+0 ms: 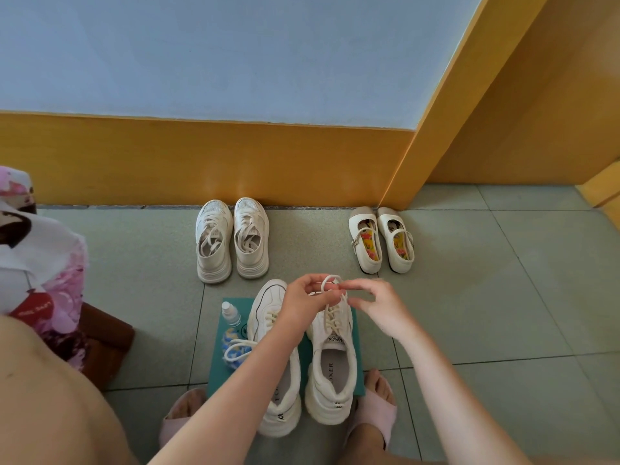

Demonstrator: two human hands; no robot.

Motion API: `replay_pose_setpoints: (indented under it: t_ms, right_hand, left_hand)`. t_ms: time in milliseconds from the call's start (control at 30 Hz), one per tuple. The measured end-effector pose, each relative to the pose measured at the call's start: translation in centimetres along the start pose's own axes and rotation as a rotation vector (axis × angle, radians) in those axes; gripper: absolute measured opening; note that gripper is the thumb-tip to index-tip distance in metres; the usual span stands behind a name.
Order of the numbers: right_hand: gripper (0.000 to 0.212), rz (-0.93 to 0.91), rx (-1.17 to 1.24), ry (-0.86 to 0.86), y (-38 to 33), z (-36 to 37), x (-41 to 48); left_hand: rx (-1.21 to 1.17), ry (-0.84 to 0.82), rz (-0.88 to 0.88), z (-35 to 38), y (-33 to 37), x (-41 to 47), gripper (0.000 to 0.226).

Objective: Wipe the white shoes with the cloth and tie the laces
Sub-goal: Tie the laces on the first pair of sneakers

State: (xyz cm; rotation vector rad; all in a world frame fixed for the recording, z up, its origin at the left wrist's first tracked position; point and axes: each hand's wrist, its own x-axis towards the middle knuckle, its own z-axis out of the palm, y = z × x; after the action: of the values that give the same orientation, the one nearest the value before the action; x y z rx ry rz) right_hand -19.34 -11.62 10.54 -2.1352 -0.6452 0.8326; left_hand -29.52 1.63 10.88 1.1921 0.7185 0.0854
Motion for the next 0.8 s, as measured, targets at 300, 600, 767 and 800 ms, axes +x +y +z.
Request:
replay_pose_setpoints:
  t_ms: [300, 600, 767, 800]
  right_hand:
    - [0.008, 0.021, 0.082, -0.054, -0.1, -0.5, -0.8]
    - [0.013, 0.318, -0.234, -0.185, 5.8, -3.8, -3.1]
    - [0.006, 0.215, -0.119, -0.113, 5.1, -1.3, -2.7]
    - [0.007, 0.184, -0.111, -0.108, 4.7, -0.8, -2.5]
  left_hand:
    - [-0.038, 0.049, 0.008, -0.6, 0.0, -0.3, 0.029]
    - [0.217, 0.269, -0.005, -5.4, -1.6, -1.6, 0.033]
    - [0.69, 0.324, 0.115, -5.4, -2.5, -1.8, 0.058]
    - [0.771, 0.309, 0.184, -5.1, -2.3, -2.0, 0.057]
